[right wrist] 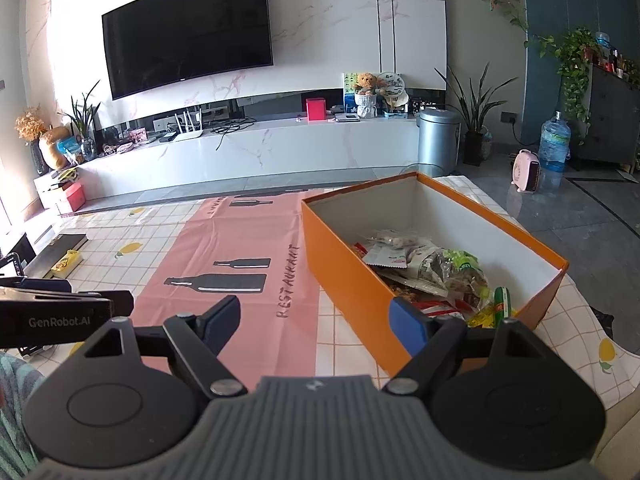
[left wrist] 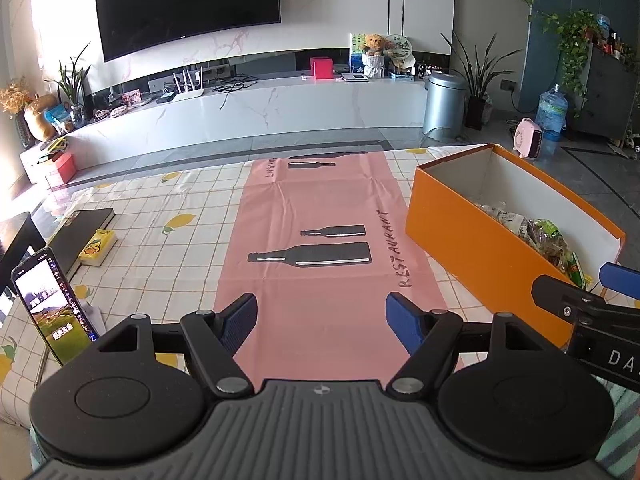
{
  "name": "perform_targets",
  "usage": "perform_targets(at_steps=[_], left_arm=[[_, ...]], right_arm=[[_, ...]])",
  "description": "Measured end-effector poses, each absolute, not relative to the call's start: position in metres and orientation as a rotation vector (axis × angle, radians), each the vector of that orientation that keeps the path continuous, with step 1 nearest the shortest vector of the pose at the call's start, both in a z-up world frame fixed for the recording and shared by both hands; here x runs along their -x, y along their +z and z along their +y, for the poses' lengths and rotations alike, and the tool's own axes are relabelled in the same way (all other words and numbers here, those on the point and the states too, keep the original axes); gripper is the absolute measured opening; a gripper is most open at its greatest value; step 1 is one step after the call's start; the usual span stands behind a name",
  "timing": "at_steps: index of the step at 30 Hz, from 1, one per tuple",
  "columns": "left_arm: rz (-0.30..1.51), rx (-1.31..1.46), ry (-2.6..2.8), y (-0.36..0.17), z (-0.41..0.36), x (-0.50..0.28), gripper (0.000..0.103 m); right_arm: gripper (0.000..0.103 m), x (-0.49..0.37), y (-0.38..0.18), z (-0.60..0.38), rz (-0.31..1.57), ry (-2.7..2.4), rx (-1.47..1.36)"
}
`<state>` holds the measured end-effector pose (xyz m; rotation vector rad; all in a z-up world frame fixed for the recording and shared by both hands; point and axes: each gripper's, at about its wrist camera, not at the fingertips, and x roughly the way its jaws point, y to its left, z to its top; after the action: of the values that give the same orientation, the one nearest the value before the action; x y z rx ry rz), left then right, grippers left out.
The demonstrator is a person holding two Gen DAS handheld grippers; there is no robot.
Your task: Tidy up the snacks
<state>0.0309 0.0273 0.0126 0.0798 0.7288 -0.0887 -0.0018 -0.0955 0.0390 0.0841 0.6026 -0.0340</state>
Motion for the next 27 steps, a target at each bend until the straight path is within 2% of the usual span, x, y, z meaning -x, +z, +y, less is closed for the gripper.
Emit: perform_targets(at_steps=[27], left_arm=[[0.724,-0.085,-0.074,0.0172,0.0298,-0.0351,0.086]], right_arm=[[0.083,-0.0034,0.0455,-0.0938,0.597,-0.026,-0.059]])
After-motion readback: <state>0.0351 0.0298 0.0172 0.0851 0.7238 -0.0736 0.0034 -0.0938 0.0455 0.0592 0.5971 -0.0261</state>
